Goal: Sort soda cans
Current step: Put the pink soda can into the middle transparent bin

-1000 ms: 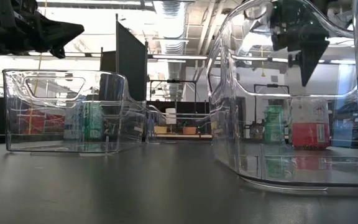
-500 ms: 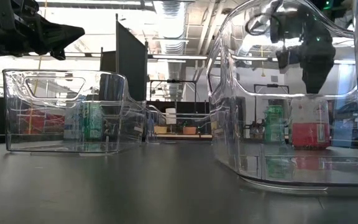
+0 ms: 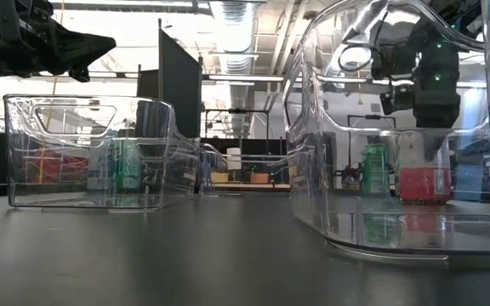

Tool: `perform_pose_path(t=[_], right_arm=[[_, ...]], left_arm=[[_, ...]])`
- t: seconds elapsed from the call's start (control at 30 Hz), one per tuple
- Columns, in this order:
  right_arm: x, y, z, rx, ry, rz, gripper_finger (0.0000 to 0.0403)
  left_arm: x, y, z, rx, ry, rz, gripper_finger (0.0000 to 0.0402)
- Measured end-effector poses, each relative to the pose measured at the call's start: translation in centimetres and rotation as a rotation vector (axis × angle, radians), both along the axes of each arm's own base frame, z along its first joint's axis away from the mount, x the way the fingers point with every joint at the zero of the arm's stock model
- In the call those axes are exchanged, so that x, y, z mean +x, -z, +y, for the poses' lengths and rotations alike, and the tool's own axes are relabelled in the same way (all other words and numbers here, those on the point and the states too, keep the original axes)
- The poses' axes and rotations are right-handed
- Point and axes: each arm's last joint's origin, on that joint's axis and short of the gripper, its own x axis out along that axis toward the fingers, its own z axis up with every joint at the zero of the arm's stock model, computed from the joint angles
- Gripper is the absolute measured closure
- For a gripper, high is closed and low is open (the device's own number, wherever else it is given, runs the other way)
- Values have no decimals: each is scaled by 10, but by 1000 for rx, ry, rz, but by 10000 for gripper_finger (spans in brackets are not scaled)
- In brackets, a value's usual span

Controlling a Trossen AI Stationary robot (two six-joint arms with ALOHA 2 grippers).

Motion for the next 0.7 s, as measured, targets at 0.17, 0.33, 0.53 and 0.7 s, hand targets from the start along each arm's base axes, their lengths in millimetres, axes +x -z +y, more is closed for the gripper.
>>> perform_pose_path(t=[0.17, 0.33, 0.53, 0.7], right_arm=[[1, 1, -1, -7, -2, -11, 26], [1, 1, -1, -7, -2, -12, 52], [2, 2, -1, -2, -5, -4, 103], [4, 2, 2, -4, -19, -2, 104]], left_arm=[[0, 0, 0, 0, 0, 0, 395], [0, 0, 0, 0, 0, 0, 395], [0, 0, 0, 0, 0, 1, 395], [0, 0, 0, 0, 0, 2, 395]])
